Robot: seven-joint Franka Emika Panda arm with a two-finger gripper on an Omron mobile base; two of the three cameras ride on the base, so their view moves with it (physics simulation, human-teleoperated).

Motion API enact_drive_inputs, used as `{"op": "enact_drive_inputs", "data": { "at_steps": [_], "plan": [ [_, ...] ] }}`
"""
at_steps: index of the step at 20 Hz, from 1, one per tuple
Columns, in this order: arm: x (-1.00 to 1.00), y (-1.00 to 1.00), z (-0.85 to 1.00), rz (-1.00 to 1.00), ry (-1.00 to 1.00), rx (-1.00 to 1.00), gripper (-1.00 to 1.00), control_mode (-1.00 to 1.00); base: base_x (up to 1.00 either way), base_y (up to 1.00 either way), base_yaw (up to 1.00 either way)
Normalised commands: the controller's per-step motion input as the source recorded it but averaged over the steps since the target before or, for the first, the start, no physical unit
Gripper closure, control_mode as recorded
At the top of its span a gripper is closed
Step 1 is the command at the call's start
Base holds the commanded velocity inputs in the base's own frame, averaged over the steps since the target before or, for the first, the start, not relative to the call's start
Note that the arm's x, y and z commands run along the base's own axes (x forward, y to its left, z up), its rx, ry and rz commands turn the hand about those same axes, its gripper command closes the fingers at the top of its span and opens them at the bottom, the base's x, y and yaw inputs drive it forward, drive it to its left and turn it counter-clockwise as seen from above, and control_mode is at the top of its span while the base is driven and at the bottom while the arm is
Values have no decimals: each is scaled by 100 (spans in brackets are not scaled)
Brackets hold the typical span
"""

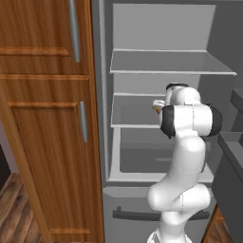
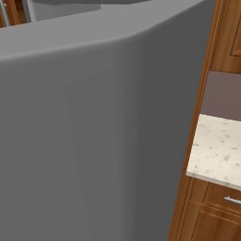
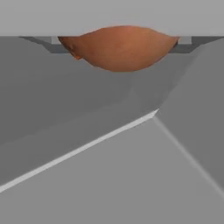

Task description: Place the cold items (orange and onion) from the fridge in one tupperware on the dining counter. Place the warm items (kebab skewer and hot dog) in the stove area in another tupperware.

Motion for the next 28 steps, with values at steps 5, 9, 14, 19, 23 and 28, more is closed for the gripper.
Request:
{"op": "enact_drive_inputs", "data": {
  "at_steps": [5, 9, 14, 19, 23, 28],
  "plan": [
    [-70, 23, 87, 25, 12, 23, 100, -100, 0, 0, 0],
    [-97, 61, 84, 31, 41, -1, 100, -100, 0, 0, 0],
    [-100, 61, 91, 32, 37, -7, 100, -100, 0, 0, 0],
    [-100, 54, 55, 29, 28, -12, 100, -100, 0, 0, 0],
    [-100, 55, 8, 15, 30, -26, 100, -100, 0, 0, 0],
    [-100, 40, 0, 1, 17, -31, 100, -100, 0, 0, 0]
  ]
}}
